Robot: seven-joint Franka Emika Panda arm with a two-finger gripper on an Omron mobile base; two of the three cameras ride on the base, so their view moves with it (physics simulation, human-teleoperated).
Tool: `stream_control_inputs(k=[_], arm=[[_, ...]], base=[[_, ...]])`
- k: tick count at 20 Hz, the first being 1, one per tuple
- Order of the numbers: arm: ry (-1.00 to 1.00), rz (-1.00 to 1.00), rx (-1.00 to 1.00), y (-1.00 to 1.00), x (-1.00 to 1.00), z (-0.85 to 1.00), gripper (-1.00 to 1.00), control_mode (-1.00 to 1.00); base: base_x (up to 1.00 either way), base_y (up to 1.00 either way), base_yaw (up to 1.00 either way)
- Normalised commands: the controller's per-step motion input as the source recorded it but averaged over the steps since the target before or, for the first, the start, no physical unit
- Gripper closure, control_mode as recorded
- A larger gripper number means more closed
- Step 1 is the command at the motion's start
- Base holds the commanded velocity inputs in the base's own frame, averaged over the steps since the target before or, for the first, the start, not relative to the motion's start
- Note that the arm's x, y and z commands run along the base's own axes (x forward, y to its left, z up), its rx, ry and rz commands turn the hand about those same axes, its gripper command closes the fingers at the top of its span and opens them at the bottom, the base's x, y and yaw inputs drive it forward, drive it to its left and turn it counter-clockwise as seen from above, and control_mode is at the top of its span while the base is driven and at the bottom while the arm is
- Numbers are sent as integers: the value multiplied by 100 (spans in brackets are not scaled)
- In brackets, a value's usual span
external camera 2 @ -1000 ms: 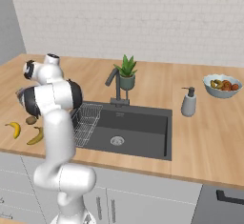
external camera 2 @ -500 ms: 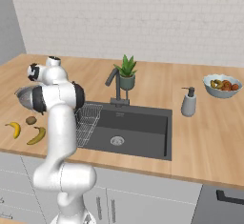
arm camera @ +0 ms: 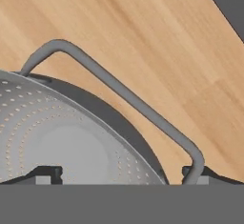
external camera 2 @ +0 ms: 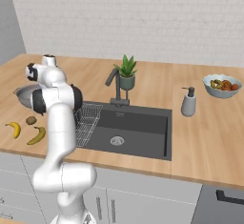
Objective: Put the colander in the sink, put the kiwi, banana, banana in the colander, and turn on the sink faucet and pour water over the colander.
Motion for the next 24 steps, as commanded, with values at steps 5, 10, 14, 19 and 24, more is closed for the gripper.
stream_control_inputs(k=[5, 10, 14, 19, 24], arm=[[0, 0, -4, 12, 1, -41, 100, -100], [-8, -1, 0, 0, -8, -37, 100, -100], [-7, -2, 12, -3, -23, -25, 100, -100], [-20, -2, 18, -8, -8, 21, 100, -100], [-19, 0, 14, -21, -20, 58, 100, -100]], base=[[0, 0, 0], [0, 0, 0], [0, 0, 0], [0, 0, 0], [0, 0, 0]])
